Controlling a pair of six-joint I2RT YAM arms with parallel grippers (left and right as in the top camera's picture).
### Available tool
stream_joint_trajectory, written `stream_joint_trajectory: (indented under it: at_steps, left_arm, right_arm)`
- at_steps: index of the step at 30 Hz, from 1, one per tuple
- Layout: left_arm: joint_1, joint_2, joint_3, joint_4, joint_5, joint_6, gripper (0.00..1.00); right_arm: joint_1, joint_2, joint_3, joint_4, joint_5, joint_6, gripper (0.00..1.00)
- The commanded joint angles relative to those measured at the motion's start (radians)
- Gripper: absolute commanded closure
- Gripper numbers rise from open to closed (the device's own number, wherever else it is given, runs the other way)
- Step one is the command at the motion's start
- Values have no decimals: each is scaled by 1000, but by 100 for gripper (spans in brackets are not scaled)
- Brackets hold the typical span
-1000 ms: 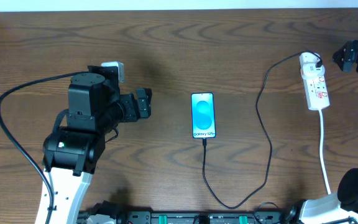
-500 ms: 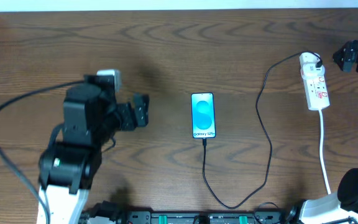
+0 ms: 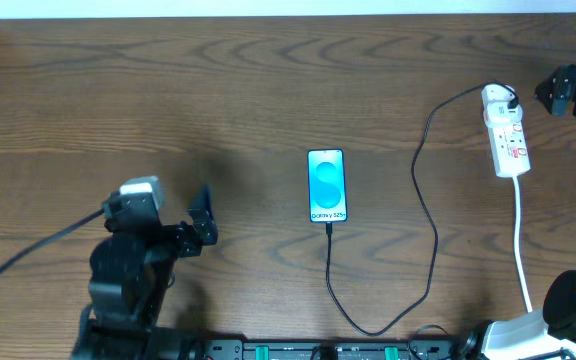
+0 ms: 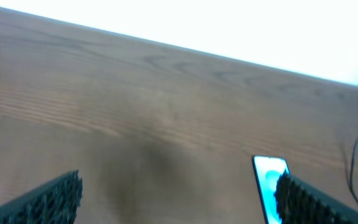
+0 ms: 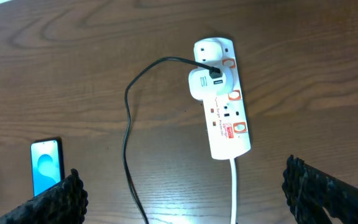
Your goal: Plug charger to phone and switch on socket
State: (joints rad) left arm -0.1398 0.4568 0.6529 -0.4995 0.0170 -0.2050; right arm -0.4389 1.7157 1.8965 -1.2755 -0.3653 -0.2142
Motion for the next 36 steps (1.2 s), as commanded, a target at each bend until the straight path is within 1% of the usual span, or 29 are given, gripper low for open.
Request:
stream_joint_trajectory:
  at_steps: [1, 3, 4, 6, 7, 10, 12, 13, 20, 23, 26, 32, 36]
  left_arm:
    - [35, -101, -132, 165, -29, 14, 1]
    - [48, -142, -207, 274, -29, 14, 1]
    - [61, -174, -280, 381, -29, 14, 1]
    - [74, -203, -361, 510, -28, 13, 1]
    - [82, -222, -429, 626, -28, 13, 1]
    - [96, -254, -555, 845, -28, 13, 1]
    - [105, -272, -628, 977, -28, 13, 1]
    - [108, -280, -654, 1017, -27, 13, 1]
    - [135, -350, -649, 1004, -26, 13, 1]
    - [150, -392, -649, 959, -26, 13, 1]
    - [164, -452, -649, 875, -26, 13, 1]
    - [189, -455, -649, 728, -29, 14, 1]
    - [195, -455, -649, 525, -29, 14, 1]
  right_arm:
    - [7, -5, 7, 0, 0, 12, 1]
    - [7, -5, 7, -1, 0, 12, 1]
    - [7, -5, 7, -1, 0, 12, 1]
    - [7, -5, 7, 0, 0, 12, 1]
    - [7, -5, 7, -1, 0, 12, 1]
    - [7, -5, 7, 0, 0, 12, 1]
    - [7, -5, 7, 0, 0, 12, 1]
    - [7, -5, 7, 0, 0, 12, 1]
    - [7, -5, 7, 0, 0, 12, 1]
    - [7, -5, 7, -1, 0, 12, 1]
    - [7, -5, 7, -1, 0, 12, 1]
    - [7, -5, 7, -1, 0, 12, 1]
    - [7, -5, 7, 0, 0, 12, 1]
